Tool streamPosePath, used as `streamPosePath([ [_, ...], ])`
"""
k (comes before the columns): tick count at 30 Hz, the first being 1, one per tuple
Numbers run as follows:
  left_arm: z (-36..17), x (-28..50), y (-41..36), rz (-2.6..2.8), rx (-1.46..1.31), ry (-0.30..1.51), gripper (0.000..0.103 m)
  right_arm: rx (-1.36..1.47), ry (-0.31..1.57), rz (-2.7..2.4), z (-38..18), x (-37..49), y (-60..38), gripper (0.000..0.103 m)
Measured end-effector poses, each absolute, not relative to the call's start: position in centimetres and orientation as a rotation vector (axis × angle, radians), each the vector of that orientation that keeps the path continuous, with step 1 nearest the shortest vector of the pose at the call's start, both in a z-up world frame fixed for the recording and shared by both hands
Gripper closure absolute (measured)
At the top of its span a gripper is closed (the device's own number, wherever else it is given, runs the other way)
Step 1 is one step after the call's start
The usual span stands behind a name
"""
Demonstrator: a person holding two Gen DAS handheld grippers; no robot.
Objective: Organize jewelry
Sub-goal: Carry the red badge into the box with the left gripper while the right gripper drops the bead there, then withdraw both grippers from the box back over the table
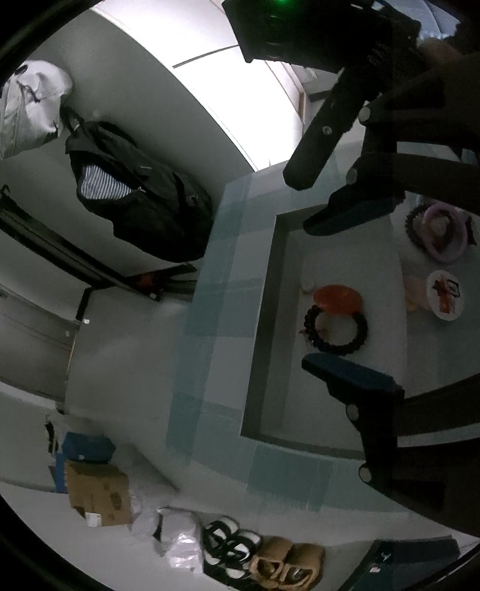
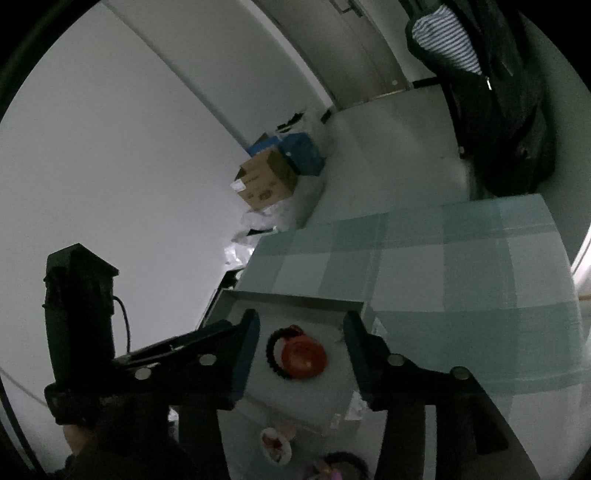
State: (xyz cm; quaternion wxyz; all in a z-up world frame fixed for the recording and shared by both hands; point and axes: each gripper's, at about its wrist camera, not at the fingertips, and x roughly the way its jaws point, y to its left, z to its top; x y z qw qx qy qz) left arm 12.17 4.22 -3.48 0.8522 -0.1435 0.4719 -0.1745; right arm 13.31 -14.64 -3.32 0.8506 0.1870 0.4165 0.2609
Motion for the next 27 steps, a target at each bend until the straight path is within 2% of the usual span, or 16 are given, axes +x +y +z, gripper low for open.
streamPosePath([
  [11,-1.6,9.6,5.3,-0.381,-0.309,0.89,0.042,0.365,0.816,0.529,-1.7,11.2,-15.7,0.036],
  [19,-2.2,7.3,5.7,-0.379,-0.309,0.905,0.042,0.337,0.802,0.518,-1.4,9.5,-16.1,0.024],
  [27,-3.6,5.2,5.0,-0.364,-0.178,0.931,0.042,0.317,0.843,0.497,-2.3,8.5,-16.4,0.019],
])
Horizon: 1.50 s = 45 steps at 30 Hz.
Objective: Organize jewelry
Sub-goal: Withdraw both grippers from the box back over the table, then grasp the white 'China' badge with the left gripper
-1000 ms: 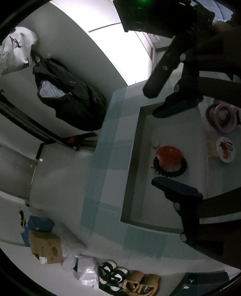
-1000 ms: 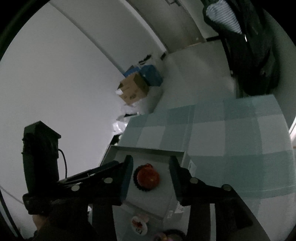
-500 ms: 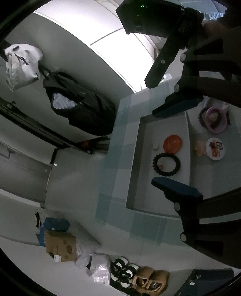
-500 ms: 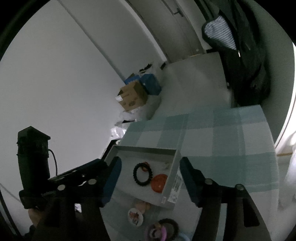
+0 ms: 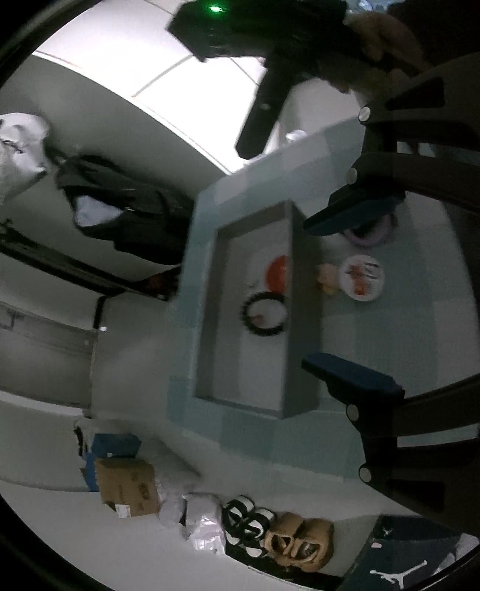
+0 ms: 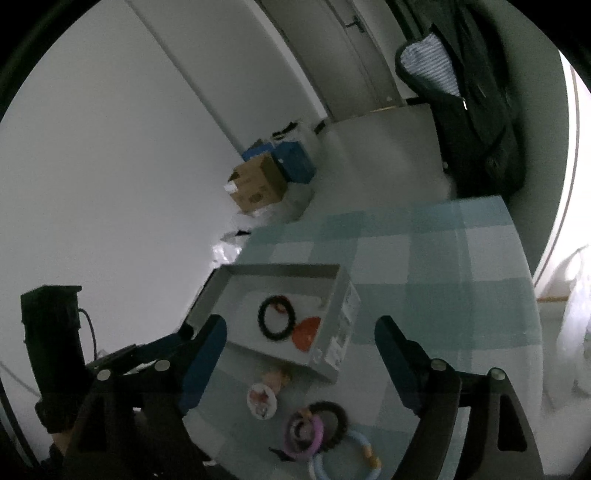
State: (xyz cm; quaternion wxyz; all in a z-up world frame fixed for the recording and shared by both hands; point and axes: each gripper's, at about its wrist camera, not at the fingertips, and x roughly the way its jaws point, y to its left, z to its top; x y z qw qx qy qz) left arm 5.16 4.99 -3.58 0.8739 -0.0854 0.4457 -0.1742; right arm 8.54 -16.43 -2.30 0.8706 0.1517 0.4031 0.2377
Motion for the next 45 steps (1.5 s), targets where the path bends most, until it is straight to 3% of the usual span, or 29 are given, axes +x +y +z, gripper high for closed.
streamPosePath([
  [14,-8.1,5.4,2.1,-0.354,-0.062,1.111,0.042,0.306,0.882,0.47,-2.7,6.1,-17.5,0.013],
  [27,-8.9,5.5,1.1,-0.294,0.075,1.121,0.042,0.321,0.904,0.441,-3.4,6.0,-18.8,0.011],
  [31,-8.7,5.3,1.1,-0.291,0.103,1.117,0.066,0.322,0.906,0.441,-3.3,5.8,-18.9,0.011],
  [45,-7.6,5.2,1.3,-0.34,0.057,1.099,0.066,0.321,0.925,0.444,-3.6,5.6,-18.8,0.011],
])
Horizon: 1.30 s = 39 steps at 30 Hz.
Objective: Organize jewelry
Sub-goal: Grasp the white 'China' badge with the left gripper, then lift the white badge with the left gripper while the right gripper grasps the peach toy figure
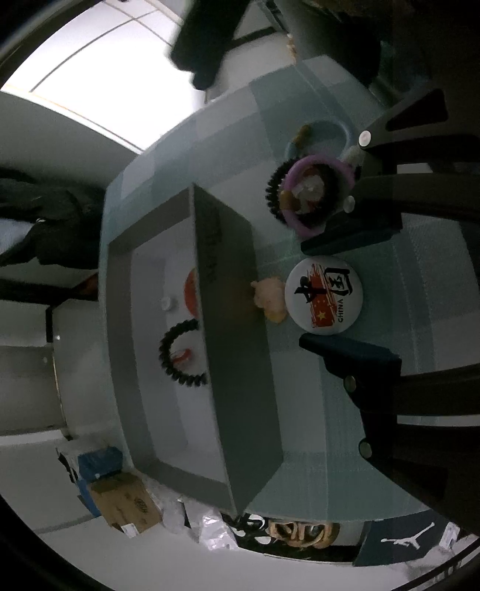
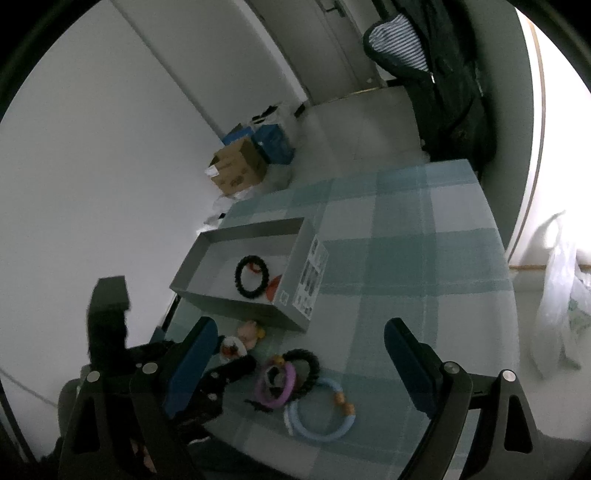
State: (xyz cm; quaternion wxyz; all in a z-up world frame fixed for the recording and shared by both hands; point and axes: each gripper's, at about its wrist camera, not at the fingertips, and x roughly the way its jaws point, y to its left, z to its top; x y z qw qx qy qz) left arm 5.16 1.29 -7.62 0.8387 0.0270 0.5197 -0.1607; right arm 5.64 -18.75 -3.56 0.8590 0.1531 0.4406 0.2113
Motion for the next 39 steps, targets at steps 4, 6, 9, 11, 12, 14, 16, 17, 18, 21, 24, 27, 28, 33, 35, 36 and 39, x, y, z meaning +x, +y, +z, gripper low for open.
streamPosePath([
  [4,-6.3,5.1,2.2,-0.336,-0.004,1.076,0.066,0.34,0.949,0.448,-4.2,5.7,-18.7,0.011],
  [6,-5.4,5.0,2.5,-0.344,-0.023,1.05,0.066,0.345,0.958,0.451,-4.5,5.7,-18.5,0.011],
  [9,-3.8,4.6,3.0,-0.352,-0.03,0.996,0.066,0.345,0.975,0.464,-4.9,5.7,-18.0,0.011],
  [11,-2.8,4.3,3.7,-0.354,-0.044,0.959,0.066,0.341,0.99,0.478,-5.3,5.7,-17.4,0.011],
  [12,-2.4,4.3,4.0,-0.351,-0.052,0.947,0.066,0.339,1.0,0.487,-5.5,5.7,-17.0,0.011],
  [14,-1.8,4.4,4.7,-0.342,-0.083,0.926,0.066,0.336,1.018,0.512,-5.9,5.8,-16.2,0.012],
  [16,-1.6,4.6,5.2,-0.335,-0.12,0.917,0.066,0.325,1.028,0.533,-6.1,5.8,-15.4,0.013],
  [17,-1.5,4.7,5.6,-0.33,-0.14,0.917,0.066,0.314,1.033,0.548,-6.2,5.7,-14.8,0.013],
  [18,-1.6,5.0,5.9,-0.321,-0.152,0.917,0.066,0.301,1.037,0.564,-6.3,5.7,-14.1,0.015],
  [21,-1.7,5.2,6.9,-0.292,-0.193,0.927,0.066,0.266,1.044,0.595,-6.6,5.6,-12.7,0.018],
  [24,-1.8,5.2,7.8,-0.272,-0.223,0.934,0.066,0.228,1.056,0.62,-7.1,5.7,-11.3,0.021],
  [27,-1.8,5.0,8.0,-0.271,-0.224,0.933,0.066,0.199,1.072,0.628,-7.6,6.0,-10.1,0.023],
  [28,-1.7,4.9,8.1,-0.271,-0.218,0.93,0.066,0.189,1.07,0.625,-7.7,6.1,-9.8,0.023],
  [33,-1.5,4.8,8.1,-0.267,-0.175,0.92,0.066,0.179,1.071,0.615,-8.0,6.9,-8.9,0.031],
  [35,-1.6,4.9,8.4,-0.266,-0.173,0.928,0.066,0.166,1.08,0.602,-8.3,7.2,-8.3,0.032],
  [36,-1.7,5.0,8.5,-0.263,-0.176,0.933,0.066,0.16,1.081,0.599,-8.2,7.3,-8.2,0.034],
  [39,-1.8,5.1,8.9,-0.261,-0.193,0.944,0.066,0.129,1.083,0.589,-8.3,7.6,-7.3,0.035],
])
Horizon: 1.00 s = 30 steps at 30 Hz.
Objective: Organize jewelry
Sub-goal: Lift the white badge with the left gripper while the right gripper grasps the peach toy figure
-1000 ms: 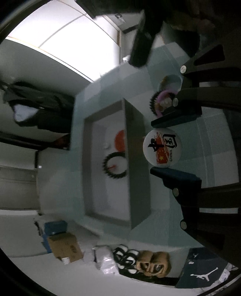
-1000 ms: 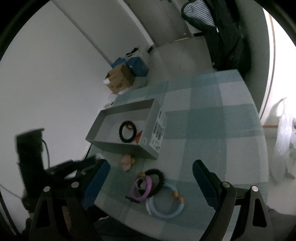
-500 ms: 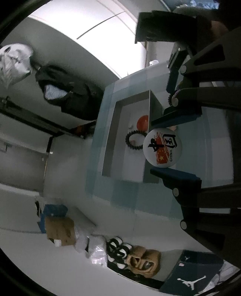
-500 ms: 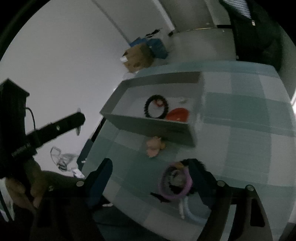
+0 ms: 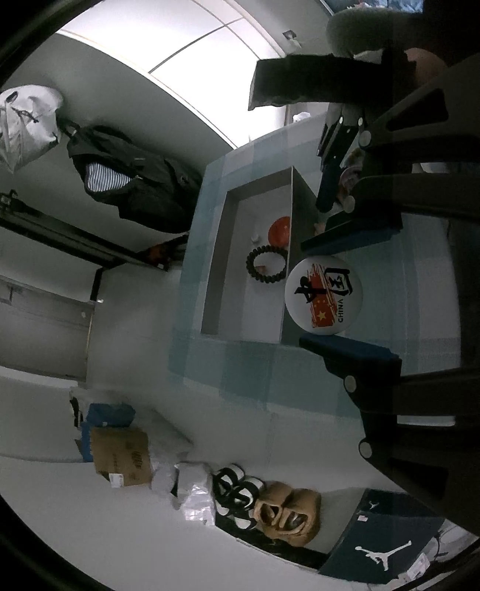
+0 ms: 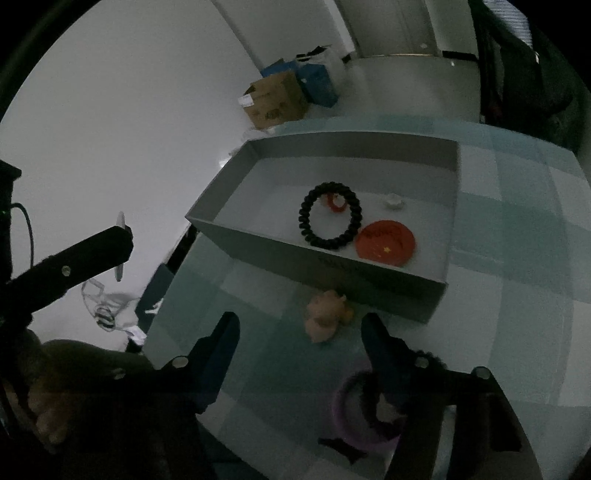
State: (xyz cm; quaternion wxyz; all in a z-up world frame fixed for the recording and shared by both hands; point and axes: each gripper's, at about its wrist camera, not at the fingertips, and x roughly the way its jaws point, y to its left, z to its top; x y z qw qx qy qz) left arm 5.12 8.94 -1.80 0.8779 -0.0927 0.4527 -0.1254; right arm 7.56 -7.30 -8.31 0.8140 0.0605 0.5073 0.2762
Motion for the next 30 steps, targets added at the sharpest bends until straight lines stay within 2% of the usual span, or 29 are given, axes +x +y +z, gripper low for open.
streamPosePath([
  [5,-2.1,5.2,9.6,-0.244,-0.212,0.961,0.066,0.092,1.11,0.553,-9.0,7.9,-6.5,0.037],
  [11,-2.1,5.2,9.8,-0.245,-0.219,0.963,0.066,0.028,1.106,0.532,-9.2,8.0,-5.9,0.049],
  [14,-2.0,5.1,9.8,-0.246,-0.222,0.959,0.066,0.003,1.099,0.508,-9.2,8.1,-5.8,0.067],
  [15,-2.1,5.1,9.9,-0.247,-0.222,0.96,0.066,-0.004,1.099,0.499,-9.1,8.2,-5.9,0.077],
  [23,-2.2,5.2,10.0,-0.24,-0.235,0.97,0.066,-0.003,1.097,0.49,-9.1,8.3,-5.9,0.077],
  [25,-2.2,5.2,9.9,-0.241,-0.233,0.969,0.066,0.006,1.1,0.493,-9.1,8.3,-6.0,0.082],
  [30,-2.4,5.3,10.1,-0.239,-0.231,0.97,0.066,0.009,1.089,0.51,-8.7,8.2,-6.3,0.082],
])
